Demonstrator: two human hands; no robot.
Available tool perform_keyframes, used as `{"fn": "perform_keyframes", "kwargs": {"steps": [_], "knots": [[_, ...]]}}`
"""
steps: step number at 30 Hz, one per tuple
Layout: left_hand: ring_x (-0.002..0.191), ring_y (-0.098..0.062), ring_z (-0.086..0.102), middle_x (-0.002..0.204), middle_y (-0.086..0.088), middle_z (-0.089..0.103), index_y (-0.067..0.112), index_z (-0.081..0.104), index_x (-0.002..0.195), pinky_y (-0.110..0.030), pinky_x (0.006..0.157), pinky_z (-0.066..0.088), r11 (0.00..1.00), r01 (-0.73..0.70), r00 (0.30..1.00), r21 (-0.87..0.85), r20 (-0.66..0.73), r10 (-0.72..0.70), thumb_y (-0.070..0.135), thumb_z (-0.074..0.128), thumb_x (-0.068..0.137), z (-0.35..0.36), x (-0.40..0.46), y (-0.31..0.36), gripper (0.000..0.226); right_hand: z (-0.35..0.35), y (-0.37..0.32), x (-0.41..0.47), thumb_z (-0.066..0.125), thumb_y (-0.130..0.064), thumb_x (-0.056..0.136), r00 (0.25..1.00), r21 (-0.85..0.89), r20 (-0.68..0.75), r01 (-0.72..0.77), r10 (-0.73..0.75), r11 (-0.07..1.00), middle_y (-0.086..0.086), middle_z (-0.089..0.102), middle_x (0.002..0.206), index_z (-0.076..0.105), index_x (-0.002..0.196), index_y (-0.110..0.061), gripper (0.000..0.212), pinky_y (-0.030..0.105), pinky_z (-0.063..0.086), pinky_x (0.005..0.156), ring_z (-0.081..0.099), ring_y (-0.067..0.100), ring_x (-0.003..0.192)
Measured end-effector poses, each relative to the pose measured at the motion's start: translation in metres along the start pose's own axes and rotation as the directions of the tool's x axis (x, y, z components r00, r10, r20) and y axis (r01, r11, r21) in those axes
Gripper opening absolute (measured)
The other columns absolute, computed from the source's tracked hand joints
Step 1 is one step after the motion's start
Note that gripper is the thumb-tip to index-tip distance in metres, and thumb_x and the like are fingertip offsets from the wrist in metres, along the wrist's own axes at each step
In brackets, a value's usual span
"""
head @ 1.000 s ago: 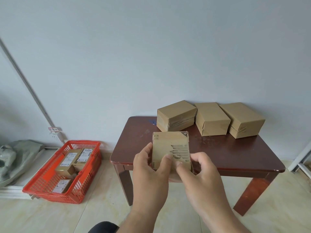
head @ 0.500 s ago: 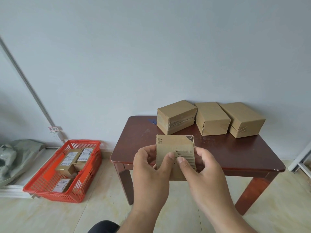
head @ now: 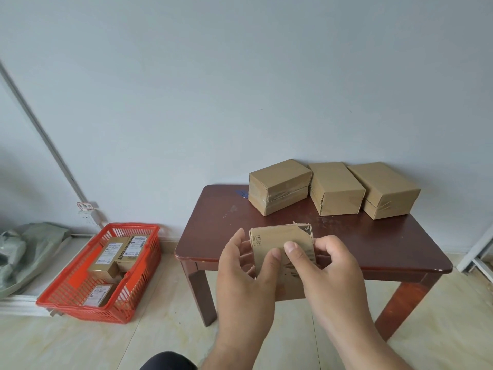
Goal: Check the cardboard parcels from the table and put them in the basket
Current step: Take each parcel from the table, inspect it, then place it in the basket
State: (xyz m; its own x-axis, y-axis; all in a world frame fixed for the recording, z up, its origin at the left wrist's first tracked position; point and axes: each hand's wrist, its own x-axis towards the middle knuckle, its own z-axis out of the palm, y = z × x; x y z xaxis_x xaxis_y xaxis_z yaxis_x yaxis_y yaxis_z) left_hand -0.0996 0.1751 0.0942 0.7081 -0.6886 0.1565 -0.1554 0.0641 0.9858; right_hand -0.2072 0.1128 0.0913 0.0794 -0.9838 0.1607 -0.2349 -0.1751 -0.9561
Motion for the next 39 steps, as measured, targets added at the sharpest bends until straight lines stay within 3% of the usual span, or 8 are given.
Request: {"fn": "perform_keyframes", "kwargs": {"steps": [7,14,22,26,29,31,34,39], "knots": [[0.098,0.013,0.059,0.115,0.015,0.062,0.038,0.068,0.117,-0.005,0.076,0.048,1.0,-0.017,1.0,0.025,0.003,0.017,0.037,0.081,0.088,-0.004,0.005,-0.001,0.031,0.004,0.003,-0.009,0.081,-0.049,0.083,1.0,-0.003,0.029,0.002,-0.002,1.0,-0.006,0.072,0.094,0.064,0.09,-0.027,0.029,0.026,0.048,0.067,0.069,0.01,0.086],[0.098,-0.006,0.069,0.112,0.013,0.067,0.042,0.068,0.111,-0.041,0.083,0.063,0.999,0.029,0.998,-0.029,-0.048,-0.03,0.043,0.084,0.082,0.0,-0.005,-0.003,0.034,-0.001,-0.005,-0.003,0.079,-0.058,0.082,1.0,0.024,0.001,-0.019,0.019,1.0,-0.003,0.072,0.08,0.063,0.084,-0.023,0.039,0.029,0.049,0.06,0.068,0.013,0.075],[0.091,0.006,0.068,0.097,0.011,0.073,0.035,0.068,0.104,-0.023,0.071,0.06,0.996,0.032,0.998,-0.08,-0.044,-0.036,0.038,0.083,0.085,-0.003,0.002,0.002,0.025,0.004,0.0,-0.019,0.078,-0.063,0.079,0.998,-0.045,0.032,-0.05,0.051,0.998,-0.008,0.07,0.086,0.061,0.084,-0.025,0.042,0.029,0.047,0.06,0.065,0.006,0.079],[0.104,-0.001,0.067,0.109,0.015,0.07,0.039,0.065,0.109,-0.032,0.09,0.059,1.0,-0.02,0.998,-0.006,-0.058,0.02,0.052,0.08,0.078,-0.001,-0.002,-0.007,0.037,0.002,-0.008,-0.013,0.073,-0.069,0.077,0.996,-0.013,0.008,-0.087,0.087,0.996,-0.005,0.07,0.074,0.06,0.08,-0.021,0.05,0.034,0.051,0.059,0.066,0.01,0.07],[0.114,0.002,0.06,0.114,0.024,0.065,0.044,0.062,0.108,-0.012,0.089,0.046,0.984,-0.149,0.985,0.1,-0.078,0.157,0.06,0.075,0.076,-0.002,-0.005,-0.013,0.038,0.0,-0.011,-0.011,0.07,-0.073,0.077,0.99,0.005,0.043,-0.136,0.136,0.991,-0.014,0.062,0.058,0.055,0.074,-0.018,0.057,0.028,0.044,0.054,0.057,0.005,0.055],[0.116,0.003,0.057,0.119,0.033,0.058,0.046,0.059,0.106,-0.01,0.085,0.041,0.936,-0.251,0.958,0.249,-0.074,0.276,0.07,0.07,0.079,-0.002,-0.005,-0.017,0.038,0.001,-0.009,-0.011,0.071,-0.072,0.078,0.979,0.046,0.084,-0.188,0.184,0.981,-0.015,0.06,0.06,0.054,0.077,-0.018,0.056,0.028,0.044,0.057,0.056,0.003,0.057],[0.115,0.002,0.059,0.123,0.029,0.06,0.043,0.06,0.114,-0.018,0.09,0.047,0.794,-0.437,0.874,0.424,-0.009,0.486,0.063,0.068,0.085,-0.005,0.0,-0.022,0.036,0.003,-0.002,-0.012,0.069,-0.067,0.084,0.944,0.099,0.142,-0.313,0.298,0.945,-0.005,0.073,0.095,0.062,0.104,-0.023,0.049,0.034,0.054,0.071,0.071,0.012,0.086],[0.121,-0.001,0.061,0.129,0.019,0.068,0.031,0.067,0.123,-0.036,0.114,0.039,0.487,-0.726,0.665,0.485,0.315,0.677,0.049,0.069,0.089,-0.017,0.01,-0.028,0.039,-0.003,0.0,-0.01,0.067,-0.1,0.052,0.854,0.133,0.349,-0.453,0.386,0.881,-0.003,0.078,0.109,0.066,0.121,-0.031,0.098,0.047,0.066,0.084,0.077,0.015,0.101]]}}
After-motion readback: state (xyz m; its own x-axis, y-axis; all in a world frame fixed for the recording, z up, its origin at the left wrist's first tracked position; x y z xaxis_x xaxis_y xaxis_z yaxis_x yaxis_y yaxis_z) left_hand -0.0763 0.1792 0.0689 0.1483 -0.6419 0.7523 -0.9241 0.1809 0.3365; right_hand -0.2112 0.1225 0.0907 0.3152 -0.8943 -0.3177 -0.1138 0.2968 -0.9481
